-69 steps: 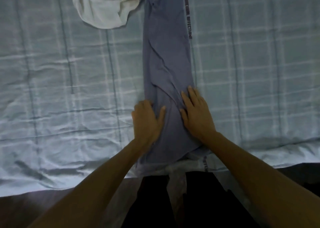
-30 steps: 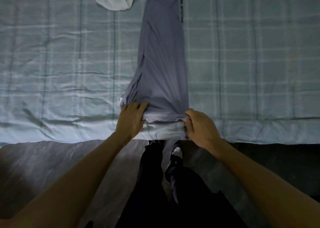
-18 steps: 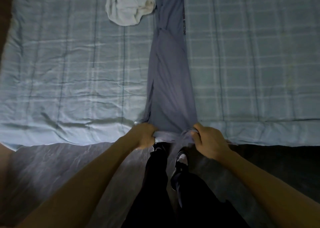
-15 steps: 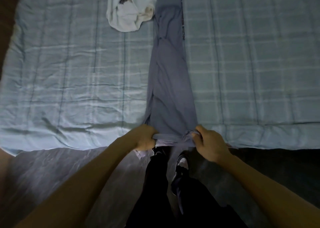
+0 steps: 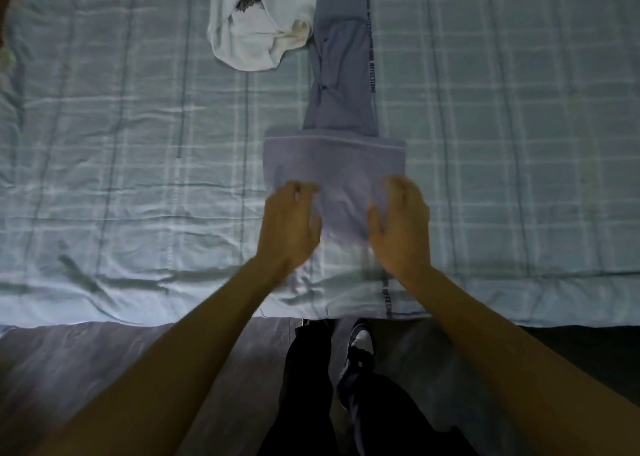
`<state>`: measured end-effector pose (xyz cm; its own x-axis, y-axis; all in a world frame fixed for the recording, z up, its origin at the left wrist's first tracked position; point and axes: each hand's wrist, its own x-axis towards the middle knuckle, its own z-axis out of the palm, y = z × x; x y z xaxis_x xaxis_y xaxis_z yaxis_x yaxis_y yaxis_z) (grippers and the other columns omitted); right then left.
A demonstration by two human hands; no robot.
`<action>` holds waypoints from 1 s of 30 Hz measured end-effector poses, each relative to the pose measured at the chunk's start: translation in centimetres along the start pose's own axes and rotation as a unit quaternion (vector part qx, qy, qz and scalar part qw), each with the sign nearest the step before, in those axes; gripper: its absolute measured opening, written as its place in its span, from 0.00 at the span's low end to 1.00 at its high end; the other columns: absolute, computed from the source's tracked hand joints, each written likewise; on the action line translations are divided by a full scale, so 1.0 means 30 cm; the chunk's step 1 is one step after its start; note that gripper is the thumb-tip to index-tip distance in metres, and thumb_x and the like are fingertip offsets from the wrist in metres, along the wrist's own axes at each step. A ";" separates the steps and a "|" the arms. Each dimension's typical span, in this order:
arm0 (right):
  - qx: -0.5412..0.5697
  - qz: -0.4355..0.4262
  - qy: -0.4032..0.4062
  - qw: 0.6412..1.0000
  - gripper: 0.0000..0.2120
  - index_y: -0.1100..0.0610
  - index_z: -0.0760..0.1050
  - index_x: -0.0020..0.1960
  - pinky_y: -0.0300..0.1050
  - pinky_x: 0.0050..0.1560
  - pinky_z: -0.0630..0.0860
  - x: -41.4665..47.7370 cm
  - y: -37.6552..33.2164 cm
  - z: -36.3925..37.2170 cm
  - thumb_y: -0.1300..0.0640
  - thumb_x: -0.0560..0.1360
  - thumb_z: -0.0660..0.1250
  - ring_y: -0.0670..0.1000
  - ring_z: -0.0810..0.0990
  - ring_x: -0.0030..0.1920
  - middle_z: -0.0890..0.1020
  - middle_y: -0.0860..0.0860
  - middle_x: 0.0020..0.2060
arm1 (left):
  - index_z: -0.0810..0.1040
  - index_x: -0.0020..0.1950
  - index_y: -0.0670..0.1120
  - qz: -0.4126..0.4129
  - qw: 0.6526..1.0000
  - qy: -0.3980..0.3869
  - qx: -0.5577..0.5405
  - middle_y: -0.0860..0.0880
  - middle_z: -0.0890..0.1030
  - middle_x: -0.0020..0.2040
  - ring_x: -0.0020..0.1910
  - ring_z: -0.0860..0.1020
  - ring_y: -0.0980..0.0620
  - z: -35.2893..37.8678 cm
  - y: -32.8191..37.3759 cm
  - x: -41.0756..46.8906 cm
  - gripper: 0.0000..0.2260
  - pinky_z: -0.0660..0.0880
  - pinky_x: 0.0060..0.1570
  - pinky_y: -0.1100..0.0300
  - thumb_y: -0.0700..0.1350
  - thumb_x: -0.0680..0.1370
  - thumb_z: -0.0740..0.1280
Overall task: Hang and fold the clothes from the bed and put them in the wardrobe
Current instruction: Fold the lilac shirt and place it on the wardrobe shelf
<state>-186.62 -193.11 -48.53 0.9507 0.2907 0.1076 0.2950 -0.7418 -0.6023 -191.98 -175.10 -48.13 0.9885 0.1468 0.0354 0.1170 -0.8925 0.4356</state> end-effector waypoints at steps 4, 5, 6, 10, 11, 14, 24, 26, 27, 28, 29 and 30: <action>-0.113 -0.082 -0.188 0.972 0.27 0.62 0.69 0.67 0.60 0.57 0.74 -0.097 0.099 0.107 0.57 0.70 0.70 0.64 0.74 0.61 0.73 0.63 0.62 | 0.71 0.62 0.42 0.058 0.991 -0.108 0.060 0.41 0.74 0.59 0.57 0.73 0.40 0.132 -0.065 -0.101 0.24 0.70 0.53 0.48 0.50 0.70 0.69; -0.140 -0.078 -0.203 0.966 0.28 0.62 0.69 0.68 0.61 0.60 0.73 -0.106 0.116 0.127 0.57 0.70 0.71 0.65 0.72 0.63 0.73 0.64 0.64 | 0.70 0.66 0.42 0.061 0.989 -0.115 0.075 0.39 0.73 0.63 0.62 0.71 0.39 0.154 -0.083 -0.102 0.26 0.70 0.57 0.46 0.52 0.71 0.69; -0.158 -0.073 -0.205 0.963 0.28 0.63 0.69 0.68 0.61 0.61 0.72 -0.109 0.128 0.145 0.57 0.70 0.70 0.65 0.72 0.65 0.72 0.64 0.65 | 0.69 0.68 0.42 0.058 0.988 -0.116 0.086 0.38 0.71 0.66 0.65 0.70 0.38 0.171 -0.096 -0.094 0.27 0.69 0.59 0.44 0.52 0.73 0.68; -0.166 -0.078 -0.153 0.971 0.19 0.63 0.76 0.60 0.57 0.56 0.74 -0.081 0.150 0.180 0.63 0.70 0.68 0.63 0.77 0.60 0.78 0.62 0.60 | 0.71 0.68 0.43 0.056 0.989 -0.109 0.084 0.37 0.72 0.67 0.66 0.70 0.37 0.215 -0.113 -0.026 0.23 0.70 0.59 0.42 0.48 0.75 0.67; -0.158 -0.076 -0.134 0.975 0.16 0.63 0.78 0.55 0.55 0.52 0.76 -0.070 0.146 0.176 0.66 0.68 0.70 0.63 0.79 0.55 0.80 0.61 0.55 | 0.74 0.65 0.43 0.054 0.990 -0.107 0.080 0.38 0.73 0.66 0.65 0.71 0.37 0.214 -0.106 -0.012 0.20 0.71 0.58 0.42 0.45 0.74 0.68; -0.142 -0.049 -0.126 0.981 0.10 0.63 0.78 0.44 0.46 0.37 0.73 -0.053 0.124 0.139 0.71 0.64 0.71 0.59 0.79 0.37 0.80 0.59 0.37 | 0.78 0.54 0.43 0.052 0.992 -0.102 0.058 0.41 0.79 0.58 0.58 0.76 0.40 0.197 -0.090 -0.003 0.10 0.73 0.50 0.45 0.38 0.74 0.66; -0.097 -0.065 -0.216 0.969 0.10 0.56 0.70 0.27 0.37 0.23 0.57 -0.321 -0.011 -0.079 0.54 0.65 0.62 0.54 0.69 0.18 0.72 0.52 0.19 | 0.75 0.54 0.45 -0.009 0.845 -0.535 0.019 0.42 0.80 0.55 0.53 0.77 0.43 -0.113 0.110 -0.199 0.10 0.72 0.50 0.56 0.49 0.79 0.61; -0.090 -0.059 -0.203 0.973 0.13 0.56 0.68 0.26 0.36 0.22 0.56 -0.323 -0.026 -0.125 0.51 0.67 0.59 0.53 0.68 0.18 0.70 0.52 0.18 | 0.75 0.54 0.44 -0.012 0.832 -0.554 0.015 0.42 0.79 0.57 0.55 0.76 0.44 -0.170 0.142 -0.173 0.10 0.71 0.52 0.57 0.49 0.80 0.61; -0.096 -0.059 -0.181 0.977 0.13 0.55 0.67 0.26 0.35 0.23 0.56 -0.301 -0.034 -0.141 0.51 0.67 0.58 0.53 0.68 0.18 0.71 0.52 0.18 | 0.75 0.55 0.44 -0.014 0.837 -0.546 0.020 0.42 0.78 0.58 0.55 0.76 0.44 -0.194 0.148 -0.141 0.11 0.71 0.53 0.57 0.50 0.80 0.61; -0.106 -0.059 -0.157 0.980 0.13 0.56 0.68 0.26 0.35 0.24 0.56 -0.265 -0.045 -0.156 0.51 0.66 0.59 0.54 0.69 0.19 0.71 0.52 0.19 | 0.75 0.56 0.43 -0.020 0.849 -0.527 0.026 0.42 0.78 0.59 0.55 0.76 0.45 -0.214 0.149 -0.100 0.12 0.70 0.53 0.57 0.50 0.80 0.61; -0.115 -0.059 -0.132 0.983 0.12 0.57 0.70 0.28 0.36 0.25 0.58 -0.217 -0.054 -0.166 0.52 0.67 0.61 0.55 0.71 0.21 0.73 0.53 0.20 | 0.76 0.57 0.43 -0.026 0.867 -0.497 0.035 0.42 0.78 0.59 0.54 0.76 0.45 -0.234 0.150 -0.053 0.13 0.70 0.53 0.56 0.50 0.80 0.60; -0.124 -0.060 -0.105 0.985 0.11 0.58 0.73 0.30 0.39 0.27 0.63 -0.159 -0.063 -0.175 0.53 0.67 0.62 0.57 0.73 0.24 0.75 0.55 0.23 | 0.76 0.58 0.43 -0.028 0.890 -0.453 0.048 0.41 0.78 0.59 0.55 0.76 0.43 -0.250 0.152 -0.003 0.13 0.70 0.54 0.55 0.49 0.80 0.60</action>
<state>-191.22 -196.28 -43.75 0.8745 0.4849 -0.0140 0.4437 -0.8112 -0.3809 -192.24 -175.98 -39.41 0.6479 -0.1728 -0.7419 0.1323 -0.9336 0.3330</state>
